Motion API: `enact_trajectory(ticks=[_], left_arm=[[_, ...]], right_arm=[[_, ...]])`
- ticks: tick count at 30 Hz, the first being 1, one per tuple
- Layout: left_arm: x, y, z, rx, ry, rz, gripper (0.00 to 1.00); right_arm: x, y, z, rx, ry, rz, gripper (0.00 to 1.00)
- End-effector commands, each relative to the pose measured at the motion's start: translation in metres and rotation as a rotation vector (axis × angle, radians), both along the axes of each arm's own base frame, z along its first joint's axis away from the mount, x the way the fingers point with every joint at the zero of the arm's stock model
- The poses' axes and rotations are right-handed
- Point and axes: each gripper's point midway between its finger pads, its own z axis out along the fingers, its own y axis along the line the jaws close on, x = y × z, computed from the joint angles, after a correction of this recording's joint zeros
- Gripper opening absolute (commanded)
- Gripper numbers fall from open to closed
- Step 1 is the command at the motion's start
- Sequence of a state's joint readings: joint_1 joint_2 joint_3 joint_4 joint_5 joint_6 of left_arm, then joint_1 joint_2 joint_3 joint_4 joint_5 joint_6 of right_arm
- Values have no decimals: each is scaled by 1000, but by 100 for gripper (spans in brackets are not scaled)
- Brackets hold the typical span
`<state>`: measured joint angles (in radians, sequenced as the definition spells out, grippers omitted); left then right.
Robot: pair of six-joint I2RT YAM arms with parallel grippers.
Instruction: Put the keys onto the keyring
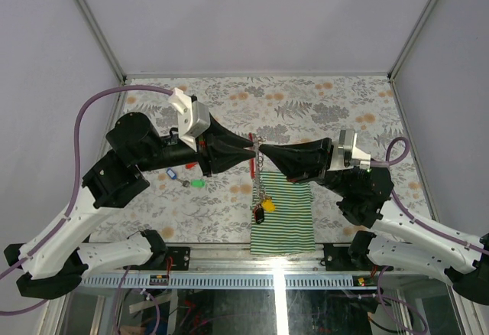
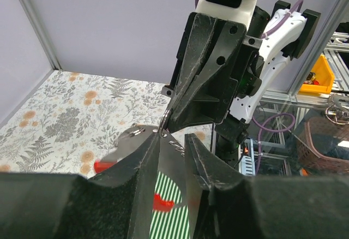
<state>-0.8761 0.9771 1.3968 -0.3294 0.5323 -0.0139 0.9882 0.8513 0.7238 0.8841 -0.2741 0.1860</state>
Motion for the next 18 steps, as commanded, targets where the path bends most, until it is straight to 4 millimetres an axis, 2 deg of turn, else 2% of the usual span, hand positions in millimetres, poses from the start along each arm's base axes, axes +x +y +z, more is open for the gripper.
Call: enact_trajectory(ticks=[1, 9, 18], left_arm=[[-5, 0, 31, -83, -62, -22, 25], [-1, -1, 29, -79, -56, -9, 25], [-1, 3, 29, -78, -63, 11, 26]], right_arm=[[-18, -19, 46, 123, -88, 21, 0], [-19, -19, 46, 116, -93, 28, 0], [-15, -31, 50, 152, -96, -28, 0]])
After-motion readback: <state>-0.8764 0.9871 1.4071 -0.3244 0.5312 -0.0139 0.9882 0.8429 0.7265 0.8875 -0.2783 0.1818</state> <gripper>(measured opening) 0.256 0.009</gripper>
